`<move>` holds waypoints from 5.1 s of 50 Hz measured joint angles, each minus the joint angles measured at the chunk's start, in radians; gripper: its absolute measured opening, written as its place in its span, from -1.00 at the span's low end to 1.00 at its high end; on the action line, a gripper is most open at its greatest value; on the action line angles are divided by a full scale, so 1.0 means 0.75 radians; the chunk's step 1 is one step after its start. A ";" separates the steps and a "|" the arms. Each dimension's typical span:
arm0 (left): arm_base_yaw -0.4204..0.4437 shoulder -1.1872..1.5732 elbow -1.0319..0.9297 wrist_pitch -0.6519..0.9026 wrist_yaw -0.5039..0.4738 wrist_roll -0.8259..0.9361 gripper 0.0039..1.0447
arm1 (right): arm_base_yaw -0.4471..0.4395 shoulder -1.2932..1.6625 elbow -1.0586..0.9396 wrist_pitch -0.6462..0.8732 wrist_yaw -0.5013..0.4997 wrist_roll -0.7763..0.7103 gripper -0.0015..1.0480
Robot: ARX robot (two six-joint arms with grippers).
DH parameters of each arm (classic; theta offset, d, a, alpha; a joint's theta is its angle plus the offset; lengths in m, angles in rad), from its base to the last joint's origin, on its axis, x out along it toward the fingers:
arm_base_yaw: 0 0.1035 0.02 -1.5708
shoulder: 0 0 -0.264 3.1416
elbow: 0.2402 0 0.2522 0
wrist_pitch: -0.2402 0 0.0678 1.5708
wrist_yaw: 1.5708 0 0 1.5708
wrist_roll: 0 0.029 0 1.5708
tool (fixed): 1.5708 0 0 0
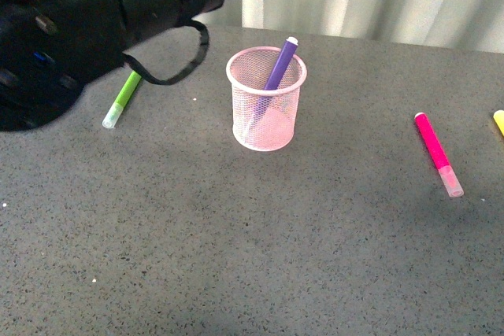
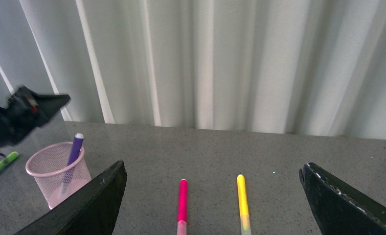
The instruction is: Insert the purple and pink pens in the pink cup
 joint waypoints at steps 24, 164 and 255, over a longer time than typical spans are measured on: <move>0.073 -0.589 -0.450 -0.155 -0.385 0.398 0.47 | 0.000 0.001 0.000 0.000 0.001 0.000 0.86; 0.551 -2.687 -1.276 -1.324 0.016 0.456 -0.18 | 0.000 0.000 0.000 -0.001 0.000 0.000 0.86; 0.551 -2.689 -1.276 -1.324 0.016 0.460 0.87 | 0.124 2.879 1.362 0.291 0.071 0.285 0.86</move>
